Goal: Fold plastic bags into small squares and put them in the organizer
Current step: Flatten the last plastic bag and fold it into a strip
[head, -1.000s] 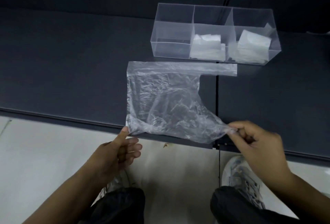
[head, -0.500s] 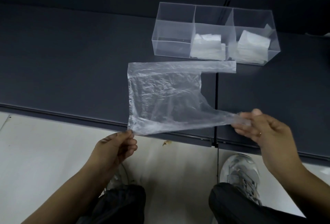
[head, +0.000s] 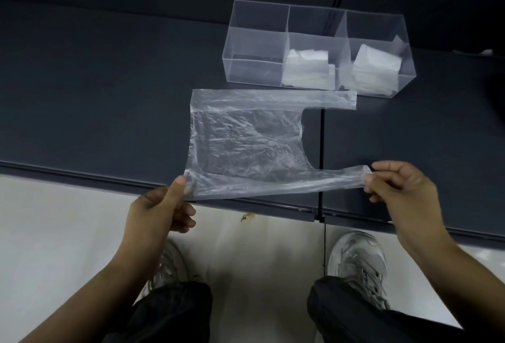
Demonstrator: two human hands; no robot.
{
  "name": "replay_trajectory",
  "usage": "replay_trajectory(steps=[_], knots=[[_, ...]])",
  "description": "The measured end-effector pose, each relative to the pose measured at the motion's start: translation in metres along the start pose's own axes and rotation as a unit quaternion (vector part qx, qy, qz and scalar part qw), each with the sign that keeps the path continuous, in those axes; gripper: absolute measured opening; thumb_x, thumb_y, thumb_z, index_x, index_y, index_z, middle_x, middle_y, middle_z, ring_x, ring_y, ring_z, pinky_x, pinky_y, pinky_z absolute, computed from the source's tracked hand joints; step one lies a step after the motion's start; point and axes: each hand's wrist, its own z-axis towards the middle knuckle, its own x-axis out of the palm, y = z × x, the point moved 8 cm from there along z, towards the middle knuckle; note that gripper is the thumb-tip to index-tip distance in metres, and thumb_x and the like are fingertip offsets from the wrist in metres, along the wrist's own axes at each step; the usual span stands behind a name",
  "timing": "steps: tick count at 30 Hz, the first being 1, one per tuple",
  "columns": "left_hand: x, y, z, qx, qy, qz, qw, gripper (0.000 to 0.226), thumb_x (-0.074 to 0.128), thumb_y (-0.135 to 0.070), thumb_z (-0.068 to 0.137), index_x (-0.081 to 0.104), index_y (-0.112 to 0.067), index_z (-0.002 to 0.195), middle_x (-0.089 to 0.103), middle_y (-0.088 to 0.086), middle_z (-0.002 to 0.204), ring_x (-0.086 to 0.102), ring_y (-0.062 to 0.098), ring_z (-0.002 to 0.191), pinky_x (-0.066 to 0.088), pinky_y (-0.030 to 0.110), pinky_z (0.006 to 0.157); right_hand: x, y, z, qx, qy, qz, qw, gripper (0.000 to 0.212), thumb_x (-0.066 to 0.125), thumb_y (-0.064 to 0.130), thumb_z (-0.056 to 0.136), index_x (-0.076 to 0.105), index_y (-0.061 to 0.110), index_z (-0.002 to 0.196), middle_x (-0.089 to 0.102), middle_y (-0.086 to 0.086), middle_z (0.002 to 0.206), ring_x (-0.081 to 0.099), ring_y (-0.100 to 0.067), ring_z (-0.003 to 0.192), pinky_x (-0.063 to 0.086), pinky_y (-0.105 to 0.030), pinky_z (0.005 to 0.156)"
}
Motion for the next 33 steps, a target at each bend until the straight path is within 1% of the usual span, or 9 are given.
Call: replay_trajectory(steps=[4,8,12,15,19,22,26,29,33], knots=[[0.008,-0.016,0.013,0.053,0.003,0.124,0.991,0.036,0.066,-0.040,0.086,0.064,-0.022,0.055,0.046,0.002,0.043,0.042,0.016,0.038,0.036,0.024,0.046,-0.002,0.004,0.001,-0.023,0.004,-0.034,0.999,0.015,0.070,0.009,0.085,0.065,0.023,0.089,0.071,0.004,0.072,0.063,-0.004,0.058,0.050,-0.011,0.056],[0.005,-0.005,0.016,0.020,-0.026,0.053,0.998,0.034,0.068,-0.030,0.087,0.065,-0.020,0.054,0.036,-0.005,0.042,0.028,0.012,0.038,0.028,0.019,0.043,-0.006,0.006,-0.002,-0.044,-0.019,-0.063,0.997,0.018,0.069,0.007,0.085,0.065,0.025,0.083,0.070,0.008,0.070,0.062,-0.002,0.059,0.049,-0.008,0.058],[0.007,0.002,0.012,-0.009,-0.020,0.011,1.000,0.047,0.066,-0.027,0.089,0.053,-0.019,0.044,0.039,0.000,0.044,0.031,0.012,0.039,0.031,0.022,0.042,-0.006,0.007,-0.006,-0.058,-0.046,-0.167,0.983,0.021,0.064,0.005,0.087,0.062,0.026,0.085,0.064,0.007,0.074,0.059,-0.001,0.065,0.045,-0.005,0.059],[0.000,-0.010,0.010,0.046,-0.035,0.134,0.989,0.044,0.066,-0.038,0.087,0.052,-0.016,0.052,0.044,-0.006,0.044,0.037,0.013,0.040,0.031,0.026,0.050,-0.002,0.017,-0.006,-0.066,-0.041,-0.317,0.945,0.023,0.064,0.003,0.084,0.063,0.017,0.102,0.055,-0.003,0.086,0.052,-0.012,0.072,0.041,-0.019,0.063],[0.002,-0.056,-0.012,0.289,-0.120,0.312,0.897,0.016,0.060,-0.036,0.090,0.053,-0.023,0.083,0.057,-0.008,0.071,0.056,0.006,0.066,0.040,0.027,0.057,0.027,0.067,-0.017,-0.223,-0.077,-0.381,0.894,0.037,0.065,-0.001,0.078,0.063,0.008,0.113,0.051,-0.019,0.117,0.048,-0.032,0.108,0.037,-0.041,0.097],[0.054,-0.064,-0.022,0.436,-0.008,0.368,0.821,0.029,0.042,-0.022,0.099,0.059,-0.010,0.119,0.057,0.005,0.115,0.053,0.019,0.112,0.038,0.027,0.098,0.113,0.089,-0.046,-0.319,0.101,-0.350,0.875,0.042,0.054,0.010,0.092,0.052,0.009,0.134,0.040,-0.012,0.146,0.028,-0.017,0.137,0.015,-0.029,0.116],[0.098,-0.041,-0.005,0.404,0.096,0.520,0.747,0.061,0.013,-0.038,0.098,0.020,-0.005,0.149,0.018,0.013,0.157,0.012,0.025,0.147,0.012,0.043,0.120,0.205,0.066,-0.075,-0.379,0.262,-0.430,0.776,0.057,0.031,0.035,0.103,0.014,0.014,0.153,0.007,-0.004,0.161,-0.003,-0.013,0.148,-0.010,-0.028,0.119],[0.086,-0.022,0.013,0.365,0.069,0.626,0.686,0.078,-0.002,-0.058,0.092,0.003,-0.009,0.152,-0.002,0.008,0.159,-0.004,0.022,0.148,0.001,0.040,0.121,0.162,0.030,-0.038,-0.310,0.204,-0.548,0.749,0.070,0.010,0.059,0.097,-0.006,0.020,0.152,-0.011,-0.001,0.161,-0.014,-0.014,0.147,-0.014,-0.033,0.118],[0.069,-0.026,0.019,0.366,0.075,0.583,0.721,0.083,-0.002,-0.069,0.089,0.005,-0.016,0.153,-0.002,0.000,0.160,-0.008,0.014,0.147,-0.005,0.037,0.120,0.061,0.013,-0.004,-0.162,0.083,-0.602,0.777,0.096,-0.014,0.073,0.080,-0.004,0.012,0.152,-0.008,-0.006,0.161,-0.010,-0.019,0.148,-0.006,-0.040,0.120]])
